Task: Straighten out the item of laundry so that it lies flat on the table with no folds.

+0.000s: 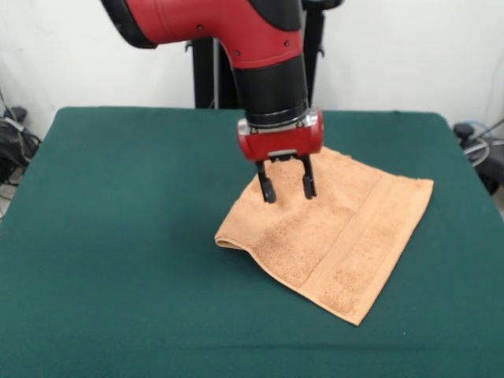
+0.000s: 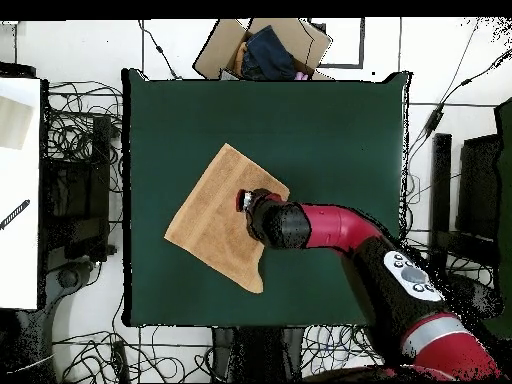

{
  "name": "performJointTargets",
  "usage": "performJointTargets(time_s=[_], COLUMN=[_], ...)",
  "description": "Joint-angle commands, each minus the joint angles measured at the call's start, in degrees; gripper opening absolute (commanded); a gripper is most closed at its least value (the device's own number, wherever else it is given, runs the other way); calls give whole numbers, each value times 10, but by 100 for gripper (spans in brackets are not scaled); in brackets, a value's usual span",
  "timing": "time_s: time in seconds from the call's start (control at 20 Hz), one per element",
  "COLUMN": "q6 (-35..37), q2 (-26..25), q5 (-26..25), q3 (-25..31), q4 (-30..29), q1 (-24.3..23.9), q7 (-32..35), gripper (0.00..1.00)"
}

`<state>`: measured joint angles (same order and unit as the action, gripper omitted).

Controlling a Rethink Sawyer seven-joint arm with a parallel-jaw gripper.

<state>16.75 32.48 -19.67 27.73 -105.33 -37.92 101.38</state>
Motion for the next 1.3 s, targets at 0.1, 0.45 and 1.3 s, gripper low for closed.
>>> performJointTargets(time_s=[0.1,0.45,1.3], q6=[110,130,71], q2=[-28,-55,-127], q5=[-26,-45,-110], q3=[57,68,76], q4=[85,122,155], q1=[-30,-41,-52], q7=[-99,-114,-98], gripper=[100,100,100])
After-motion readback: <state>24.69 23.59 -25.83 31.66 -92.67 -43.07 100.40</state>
